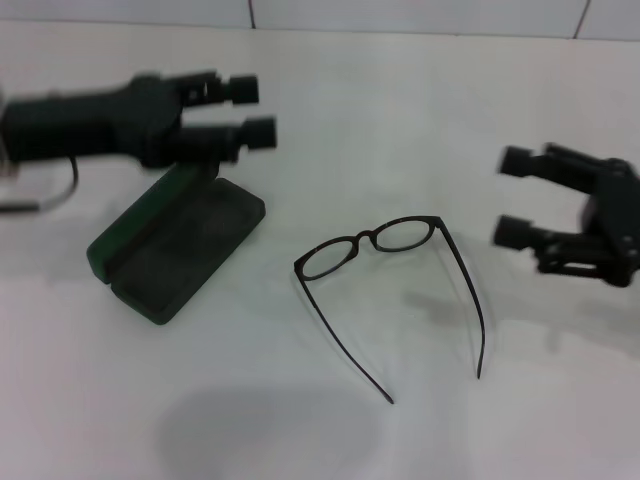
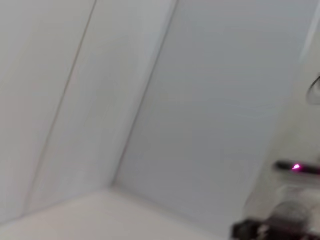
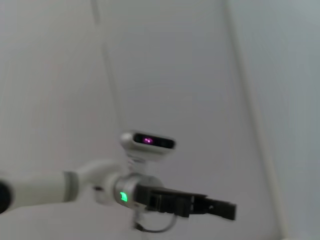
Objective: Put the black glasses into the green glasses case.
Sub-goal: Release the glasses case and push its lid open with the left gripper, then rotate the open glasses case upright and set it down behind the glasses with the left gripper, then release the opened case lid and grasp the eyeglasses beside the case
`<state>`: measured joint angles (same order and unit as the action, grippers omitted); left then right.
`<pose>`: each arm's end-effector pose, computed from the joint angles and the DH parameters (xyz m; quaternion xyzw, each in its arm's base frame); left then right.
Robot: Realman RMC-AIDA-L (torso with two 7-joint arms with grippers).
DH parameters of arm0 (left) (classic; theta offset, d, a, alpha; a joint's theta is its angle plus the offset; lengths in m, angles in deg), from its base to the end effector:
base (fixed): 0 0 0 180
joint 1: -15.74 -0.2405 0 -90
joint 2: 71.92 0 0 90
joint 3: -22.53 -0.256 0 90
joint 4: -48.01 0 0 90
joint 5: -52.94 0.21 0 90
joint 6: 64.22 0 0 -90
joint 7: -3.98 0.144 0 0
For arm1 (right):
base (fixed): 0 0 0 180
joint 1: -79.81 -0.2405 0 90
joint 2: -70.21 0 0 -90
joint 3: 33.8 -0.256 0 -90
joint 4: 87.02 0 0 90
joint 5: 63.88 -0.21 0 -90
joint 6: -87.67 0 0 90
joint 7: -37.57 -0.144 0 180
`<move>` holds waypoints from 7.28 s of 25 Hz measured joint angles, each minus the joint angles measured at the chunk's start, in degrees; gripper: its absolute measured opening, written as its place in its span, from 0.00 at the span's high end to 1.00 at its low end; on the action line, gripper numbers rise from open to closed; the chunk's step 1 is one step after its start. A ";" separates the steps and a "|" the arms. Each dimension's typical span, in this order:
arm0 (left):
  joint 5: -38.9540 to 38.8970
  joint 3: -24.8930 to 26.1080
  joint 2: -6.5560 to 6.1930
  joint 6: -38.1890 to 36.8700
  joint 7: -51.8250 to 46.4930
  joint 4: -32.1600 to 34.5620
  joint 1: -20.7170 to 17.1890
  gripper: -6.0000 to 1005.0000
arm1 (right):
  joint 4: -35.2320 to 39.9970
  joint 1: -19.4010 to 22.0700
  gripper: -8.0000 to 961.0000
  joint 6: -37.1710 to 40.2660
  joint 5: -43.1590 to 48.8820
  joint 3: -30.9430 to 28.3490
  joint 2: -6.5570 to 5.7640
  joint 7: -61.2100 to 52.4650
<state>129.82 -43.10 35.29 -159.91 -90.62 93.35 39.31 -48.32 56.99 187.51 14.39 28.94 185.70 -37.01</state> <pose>-0.2259 0.3225 0.0734 -0.9076 -0.2154 -0.3562 0.0543 0.2221 0.2960 0.0216 -0.8980 0.1218 0.4179 0.0647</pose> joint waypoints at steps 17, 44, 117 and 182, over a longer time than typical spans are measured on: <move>80.65 -6.53 12.28 7.48 -50.87 51.75 0.09 0.30 | -6.60 1.78 0.11 0.27 -3.40 -3.45 -0.07 5.06; 75.31 -6.21 12.25 10.37 -50.63 35.92 4.98 0.51 | -6.89 2.00 0.11 0.26 -3.54 -3.51 0.00 5.33; 66.45 -21.61 12.67 54.10 -21.14 23.10 11.91 0.67 | -9.13 2.35 0.11 7.77 2.26 -5.49 -0.32 6.54; 48.40 -26.39 12.89 50.22 -8.36 4.07 19.93 0.97 | -13.38 2.49 0.11 5.57 1.89 -6.26 -0.15 8.32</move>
<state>178.22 -69.48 48.18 -109.69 -98.99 97.42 59.25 -61.70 59.48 193.08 16.28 22.68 185.54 -28.70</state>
